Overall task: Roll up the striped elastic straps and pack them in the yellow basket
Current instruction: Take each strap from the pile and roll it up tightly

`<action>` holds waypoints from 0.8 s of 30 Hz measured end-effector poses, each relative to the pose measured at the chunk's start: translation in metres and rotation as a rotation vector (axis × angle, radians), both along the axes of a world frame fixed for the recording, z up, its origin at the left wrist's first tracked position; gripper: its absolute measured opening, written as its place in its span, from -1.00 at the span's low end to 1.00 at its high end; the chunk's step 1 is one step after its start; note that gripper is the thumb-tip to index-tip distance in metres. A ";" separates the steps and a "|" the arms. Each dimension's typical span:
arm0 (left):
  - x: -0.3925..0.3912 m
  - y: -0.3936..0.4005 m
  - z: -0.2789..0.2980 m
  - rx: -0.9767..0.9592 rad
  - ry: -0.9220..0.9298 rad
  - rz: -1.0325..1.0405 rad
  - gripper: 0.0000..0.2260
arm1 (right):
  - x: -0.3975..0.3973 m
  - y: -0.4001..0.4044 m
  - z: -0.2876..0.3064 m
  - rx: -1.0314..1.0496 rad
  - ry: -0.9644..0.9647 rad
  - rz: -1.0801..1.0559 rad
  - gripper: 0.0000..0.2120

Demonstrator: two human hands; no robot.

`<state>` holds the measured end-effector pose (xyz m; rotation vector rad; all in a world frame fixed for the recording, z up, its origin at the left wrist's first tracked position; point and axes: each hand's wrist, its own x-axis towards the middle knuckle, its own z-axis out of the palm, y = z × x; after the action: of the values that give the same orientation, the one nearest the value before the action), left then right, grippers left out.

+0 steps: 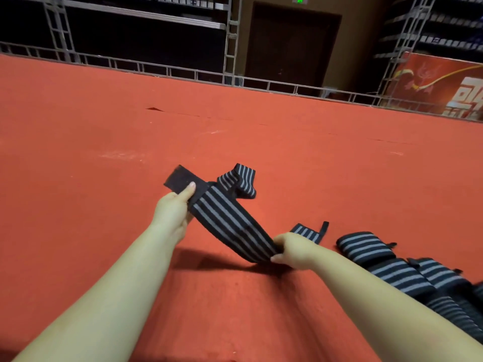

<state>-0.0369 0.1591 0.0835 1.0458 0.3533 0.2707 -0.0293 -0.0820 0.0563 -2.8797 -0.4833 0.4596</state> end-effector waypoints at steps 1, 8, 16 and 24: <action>-0.002 0.005 -0.004 -0.010 0.022 0.037 -0.91 | 0.003 -0.008 -0.006 -0.002 -0.009 -0.046 -0.90; -0.014 0.046 -0.070 0.452 0.334 0.254 -0.81 | 0.020 -0.024 0.019 0.363 0.021 -0.223 -0.65; -0.042 0.039 -0.106 1.473 0.567 0.287 -0.27 | 0.012 -0.011 -0.021 0.045 0.076 -0.089 -0.65; -0.041 -0.055 -0.115 1.825 0.269 -0.371 -0.44 | 0.009 -0.047 -0.002 -0.146 0.393 -0.174 -0.64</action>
<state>-0.0777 0.1046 -0.0318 2.9212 0.0487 0.0451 -0.0200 -0.1292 0.0538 -2.8234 -0.1374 1.0373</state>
